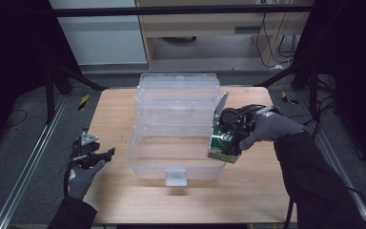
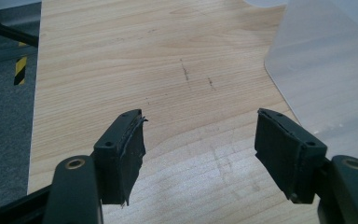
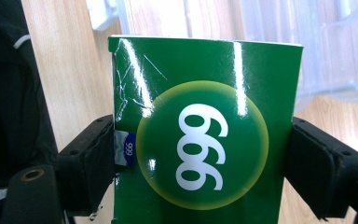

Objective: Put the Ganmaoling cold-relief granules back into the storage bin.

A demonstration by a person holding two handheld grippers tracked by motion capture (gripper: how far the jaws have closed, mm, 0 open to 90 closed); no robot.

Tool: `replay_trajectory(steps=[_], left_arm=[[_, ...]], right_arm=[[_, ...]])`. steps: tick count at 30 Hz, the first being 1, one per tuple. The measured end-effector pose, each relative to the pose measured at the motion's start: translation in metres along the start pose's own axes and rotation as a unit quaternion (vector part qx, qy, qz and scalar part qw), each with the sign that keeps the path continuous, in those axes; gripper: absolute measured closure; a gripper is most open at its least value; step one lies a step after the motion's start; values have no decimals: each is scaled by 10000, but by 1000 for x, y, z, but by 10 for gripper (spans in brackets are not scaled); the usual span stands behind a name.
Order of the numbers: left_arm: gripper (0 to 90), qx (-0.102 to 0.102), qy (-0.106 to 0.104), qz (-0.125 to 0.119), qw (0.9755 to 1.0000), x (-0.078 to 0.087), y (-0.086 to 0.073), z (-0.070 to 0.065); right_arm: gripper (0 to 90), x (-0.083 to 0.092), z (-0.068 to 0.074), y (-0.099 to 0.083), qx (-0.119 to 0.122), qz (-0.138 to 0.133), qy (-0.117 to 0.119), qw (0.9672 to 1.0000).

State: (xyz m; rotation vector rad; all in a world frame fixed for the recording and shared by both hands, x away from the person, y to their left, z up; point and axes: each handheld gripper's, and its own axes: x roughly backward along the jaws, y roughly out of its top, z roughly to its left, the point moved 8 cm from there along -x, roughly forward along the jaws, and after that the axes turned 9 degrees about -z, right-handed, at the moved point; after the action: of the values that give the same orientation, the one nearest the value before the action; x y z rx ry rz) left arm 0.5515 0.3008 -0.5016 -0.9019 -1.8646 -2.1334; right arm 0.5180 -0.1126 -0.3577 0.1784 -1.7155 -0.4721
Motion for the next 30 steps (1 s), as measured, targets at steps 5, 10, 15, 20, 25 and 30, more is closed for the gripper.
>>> replay_trajectory(steps=[5,10,15,20,25,30], left_arm=[[320,18,1,30,10000,-1,-2,0],[319,20,1,15,10000,0,-1,1],[319,19,7,18,10000,0,-1,1],[319,16,2,17,10000,-1,-1,0],[319,14,3,29,10000,-1,-2,1],[318,5,-1,31,10000,-1,-2,0]], right_arm=[[173,-8,-3,11,179,13,74,9998],[173,-16,-4,19,334,0,134,9994],[173,-25,-3,26,528,-20,214,9984],[173,-37,-4,29,619,1,277,9977],[173,-43,-3,29,706,-8,277,9971],[174,-50,-1,29,663,66,336,9972]])
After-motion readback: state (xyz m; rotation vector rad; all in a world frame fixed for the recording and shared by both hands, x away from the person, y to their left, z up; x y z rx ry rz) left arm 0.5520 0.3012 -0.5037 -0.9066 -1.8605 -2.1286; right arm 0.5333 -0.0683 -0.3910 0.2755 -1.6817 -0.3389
